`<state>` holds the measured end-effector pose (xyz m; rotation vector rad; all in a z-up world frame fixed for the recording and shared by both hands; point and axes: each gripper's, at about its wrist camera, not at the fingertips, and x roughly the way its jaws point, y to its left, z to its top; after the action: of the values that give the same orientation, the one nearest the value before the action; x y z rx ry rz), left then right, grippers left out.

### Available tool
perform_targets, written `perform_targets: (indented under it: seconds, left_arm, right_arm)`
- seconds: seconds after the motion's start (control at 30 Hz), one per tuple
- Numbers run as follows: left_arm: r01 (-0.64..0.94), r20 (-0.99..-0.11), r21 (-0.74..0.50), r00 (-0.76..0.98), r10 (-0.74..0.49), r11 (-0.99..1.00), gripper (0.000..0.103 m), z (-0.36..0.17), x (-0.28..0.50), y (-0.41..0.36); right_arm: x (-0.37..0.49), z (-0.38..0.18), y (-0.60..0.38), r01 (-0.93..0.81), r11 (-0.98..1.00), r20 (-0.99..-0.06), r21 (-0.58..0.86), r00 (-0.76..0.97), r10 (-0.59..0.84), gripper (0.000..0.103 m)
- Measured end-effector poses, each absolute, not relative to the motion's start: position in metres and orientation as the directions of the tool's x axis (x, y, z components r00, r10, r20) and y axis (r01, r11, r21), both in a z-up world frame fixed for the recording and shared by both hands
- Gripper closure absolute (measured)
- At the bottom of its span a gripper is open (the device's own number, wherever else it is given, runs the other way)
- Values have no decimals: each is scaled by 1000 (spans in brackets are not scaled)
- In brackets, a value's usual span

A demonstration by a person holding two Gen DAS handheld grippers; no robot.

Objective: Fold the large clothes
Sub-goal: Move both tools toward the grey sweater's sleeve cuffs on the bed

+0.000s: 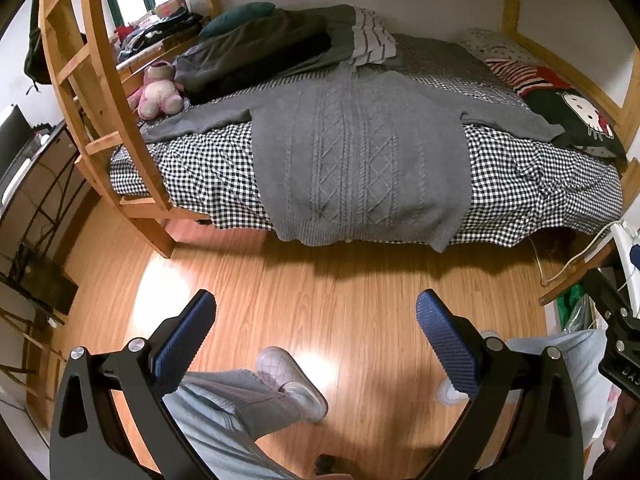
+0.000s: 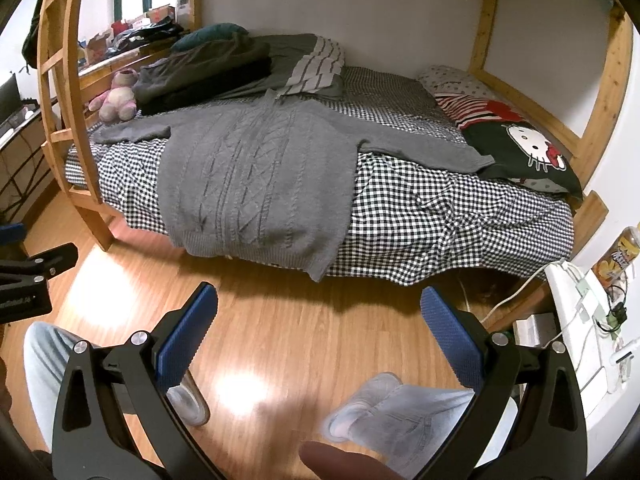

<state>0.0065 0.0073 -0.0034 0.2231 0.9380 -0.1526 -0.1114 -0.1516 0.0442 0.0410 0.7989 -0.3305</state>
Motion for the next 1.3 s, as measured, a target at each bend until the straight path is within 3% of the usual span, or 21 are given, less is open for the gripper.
perform_targets:
  seconds: [0.47, 0.67, 0.83, 1.07, 1.3]
  left_arm:
    - [176, -842, 116, 539, 3, 978, 4, -37, 72, 22]
    - [133, -872, 32, 487, -38, 991, 4, -54, 120, 39]
    - [59, -890, 92, 454, 55, 994, 4, -73, 165, 49]
    - [-14, -908, 97, 408, 94, 995, 4, -90, 227, 68]
    - [-47, -900, 26, 433, 44, 999, 4, -98, 299, 79]
  right_arm:
    - [-53, 19, -160, 267, 961, -743, -66, 630, -226, 3]
    - [-2, 17, -154, 197, 979, -737, -57, 653, -174, 3]
    - [49, 8, -154, 157, 986, -766, -60, 626, -146, 3]
    - [126, -9, -159, 109, 991, -802, -73, 585, -123, 3]
    - [196, -17, -149, -9, 991, -809, -136, 578, -106, 3]
